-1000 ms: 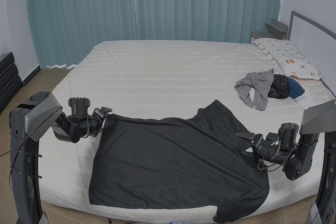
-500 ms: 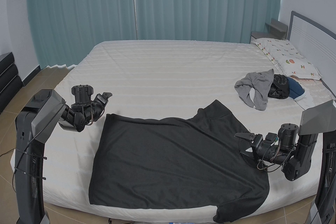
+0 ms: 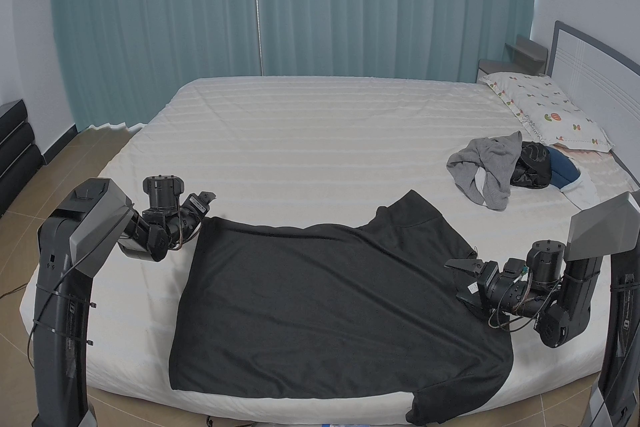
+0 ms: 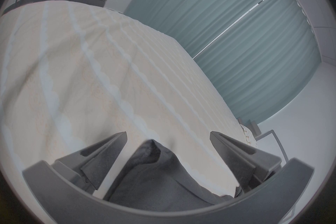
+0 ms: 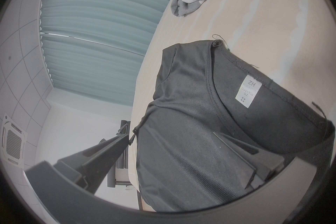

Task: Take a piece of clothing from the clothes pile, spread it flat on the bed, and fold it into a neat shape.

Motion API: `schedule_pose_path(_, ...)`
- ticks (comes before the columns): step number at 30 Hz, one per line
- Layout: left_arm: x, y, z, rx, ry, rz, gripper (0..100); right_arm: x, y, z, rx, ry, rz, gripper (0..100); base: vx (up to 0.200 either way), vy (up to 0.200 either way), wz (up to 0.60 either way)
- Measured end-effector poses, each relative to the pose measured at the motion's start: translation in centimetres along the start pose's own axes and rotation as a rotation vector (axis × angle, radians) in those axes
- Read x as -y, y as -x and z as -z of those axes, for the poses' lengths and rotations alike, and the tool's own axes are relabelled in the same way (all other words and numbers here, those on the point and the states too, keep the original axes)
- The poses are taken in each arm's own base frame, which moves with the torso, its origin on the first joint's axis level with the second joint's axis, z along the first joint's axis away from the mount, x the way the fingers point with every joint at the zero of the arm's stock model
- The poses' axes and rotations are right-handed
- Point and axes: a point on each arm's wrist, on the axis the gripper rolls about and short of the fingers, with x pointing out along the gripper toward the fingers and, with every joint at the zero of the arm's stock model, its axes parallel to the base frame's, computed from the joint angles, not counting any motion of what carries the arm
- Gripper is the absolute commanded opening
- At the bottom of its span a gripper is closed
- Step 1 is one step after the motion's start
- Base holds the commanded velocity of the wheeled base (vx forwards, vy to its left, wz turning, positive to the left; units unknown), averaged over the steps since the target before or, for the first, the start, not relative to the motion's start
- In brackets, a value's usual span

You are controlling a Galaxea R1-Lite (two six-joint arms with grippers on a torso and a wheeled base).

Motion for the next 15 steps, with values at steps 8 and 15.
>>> schedule_pose_path(8,0.1,-0.1,1.3,-0.048,-0.010,0.008,0,-0.1,-0.1,-0.3,0.026,0.007,0.002,100,0.000,0.000,0.00)
schedule_pose_path(15,-0.3,-0.1,1.0,-0.010,-0.003,-0.025,0,-0.9,-0.9,-1.8,0.132,0.056,-0.009,100,0.000,0.000,0.00)
